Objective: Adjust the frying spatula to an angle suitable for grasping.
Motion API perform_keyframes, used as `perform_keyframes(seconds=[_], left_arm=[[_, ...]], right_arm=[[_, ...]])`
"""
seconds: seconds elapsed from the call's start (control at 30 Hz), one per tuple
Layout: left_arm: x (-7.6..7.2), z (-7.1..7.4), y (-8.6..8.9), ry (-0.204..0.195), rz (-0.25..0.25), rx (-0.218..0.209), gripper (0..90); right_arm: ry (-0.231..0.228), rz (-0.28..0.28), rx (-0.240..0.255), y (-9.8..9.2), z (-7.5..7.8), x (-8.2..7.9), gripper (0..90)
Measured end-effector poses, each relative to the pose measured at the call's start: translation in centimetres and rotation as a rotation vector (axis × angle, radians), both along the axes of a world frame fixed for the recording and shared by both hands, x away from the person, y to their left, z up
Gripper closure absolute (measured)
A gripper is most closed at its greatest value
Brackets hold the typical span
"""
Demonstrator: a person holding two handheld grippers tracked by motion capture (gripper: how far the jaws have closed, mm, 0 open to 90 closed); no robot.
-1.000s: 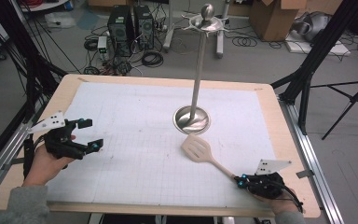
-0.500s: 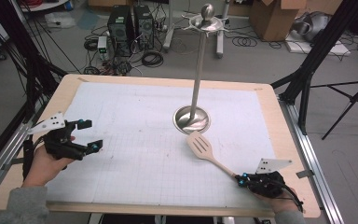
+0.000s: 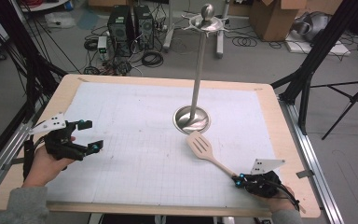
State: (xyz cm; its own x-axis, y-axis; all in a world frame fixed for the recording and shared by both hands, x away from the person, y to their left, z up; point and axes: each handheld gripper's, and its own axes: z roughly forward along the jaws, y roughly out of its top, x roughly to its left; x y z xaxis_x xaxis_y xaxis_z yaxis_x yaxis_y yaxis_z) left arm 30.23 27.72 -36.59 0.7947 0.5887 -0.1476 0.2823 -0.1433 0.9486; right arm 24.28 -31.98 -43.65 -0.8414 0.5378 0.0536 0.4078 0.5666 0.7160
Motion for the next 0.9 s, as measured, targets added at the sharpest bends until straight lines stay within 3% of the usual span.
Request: perform_keyframes(seconds=[0.43, 0.9], left_arm=[[-0.1, 0.1, 0.1, -0.001, 0.003, -0.002, 2.6], [-0.6, 0.1, 0.3, -0.002, 0.011, 0.003, 2.6]], right_arm=[[-0.053, -0.036, -0.044, -0.3, 0.2, 0.3, 90.0], [-0.089, -0.123, -0.030, -2.0, -0.1, 2.2, 90.0]])
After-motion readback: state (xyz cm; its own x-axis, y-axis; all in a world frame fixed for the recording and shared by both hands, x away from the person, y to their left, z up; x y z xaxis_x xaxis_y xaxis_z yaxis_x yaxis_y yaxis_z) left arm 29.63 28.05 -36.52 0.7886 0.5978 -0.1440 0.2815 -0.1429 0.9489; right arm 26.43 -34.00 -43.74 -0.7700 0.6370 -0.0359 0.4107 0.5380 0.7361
